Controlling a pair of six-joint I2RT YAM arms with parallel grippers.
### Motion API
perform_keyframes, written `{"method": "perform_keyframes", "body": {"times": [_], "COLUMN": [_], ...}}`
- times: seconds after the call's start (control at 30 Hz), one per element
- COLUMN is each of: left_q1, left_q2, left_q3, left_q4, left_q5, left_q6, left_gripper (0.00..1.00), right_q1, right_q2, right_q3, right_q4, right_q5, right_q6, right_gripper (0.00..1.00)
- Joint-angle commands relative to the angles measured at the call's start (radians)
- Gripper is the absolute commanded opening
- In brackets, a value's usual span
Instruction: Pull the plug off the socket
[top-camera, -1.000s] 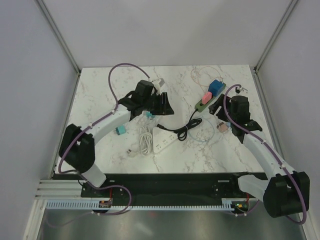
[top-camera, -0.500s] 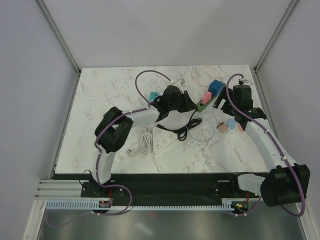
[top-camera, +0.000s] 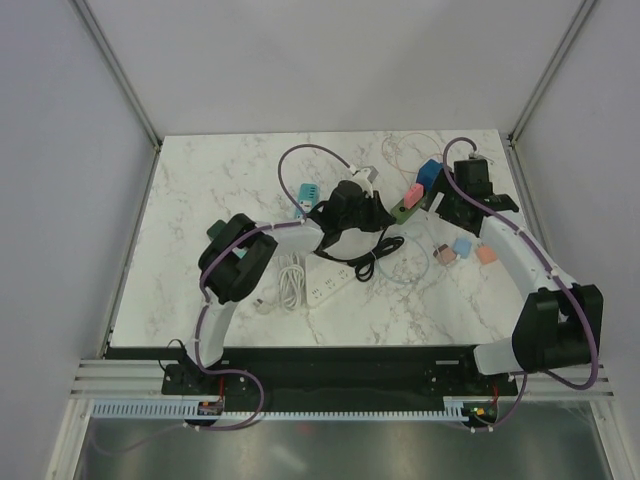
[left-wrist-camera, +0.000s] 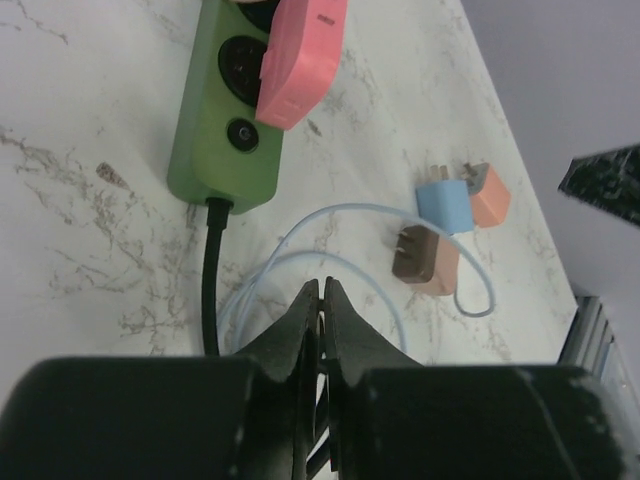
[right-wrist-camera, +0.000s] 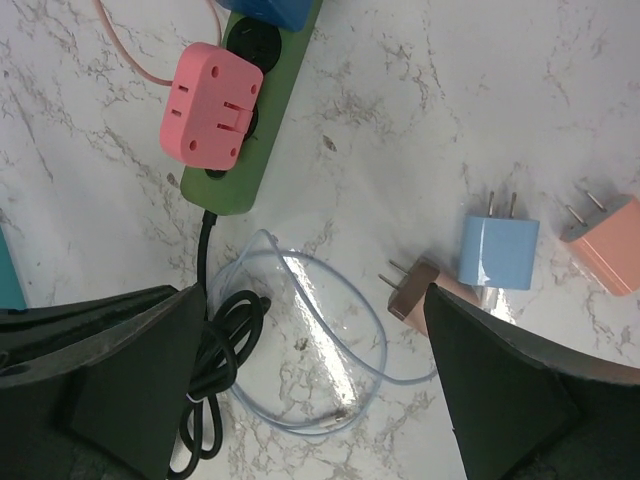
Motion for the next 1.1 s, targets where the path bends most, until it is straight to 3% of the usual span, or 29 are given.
{"method": "perform_keyframes", "body": {"times": [0.0, 0.2, 0.27, 0.67, 0.83, 1.07], "left_q1": [-0.005, -0.009, -0.009, -0.014, -0.015, -0.023], "left_q2": [0.001, 0.015, 0.057, 0.151, 0.226, 0.219], "left_q3": [-0.037, -0.001, 0.051, 0.177, 0.234, 0.231], "left_q4": [0.052, -0.046, -0.093, -0.184, -0.251, -0.239], "left_q5": [0.004, -0.143, -0.131, -0.124, -0.075, -0.088], "left_q6": [0.120, 0.216, 0.221, 0.203, 0.151, 0.160], "left_gripper": [0.17, 0.51, 0.54, 0.54, 0.46, 0.36], "right_q1": [0.011, 0.045, 0.060, 0.102, 0.105, 0.134], "right_q2": [0.054, 0.111, 0.127, 0.282, 0.361, 0.433], "right_q3": [0.072, 0.104, 0.113, 0.279, 0.333, 0.389], "right_q4": [-0.011, 0.000, 0.012, 0.009, 0.009, 0.007], "right_q5": [0.001, -0.004, -0.005, 0.037, 0.056, 0.134], "right_q6": [0.055, 0.072, 0.077, 0.098, 0.104, 0.156], "right_gripper": [0.98, 0.98, 0.98, 0.98, 0.98, 0.93]}}
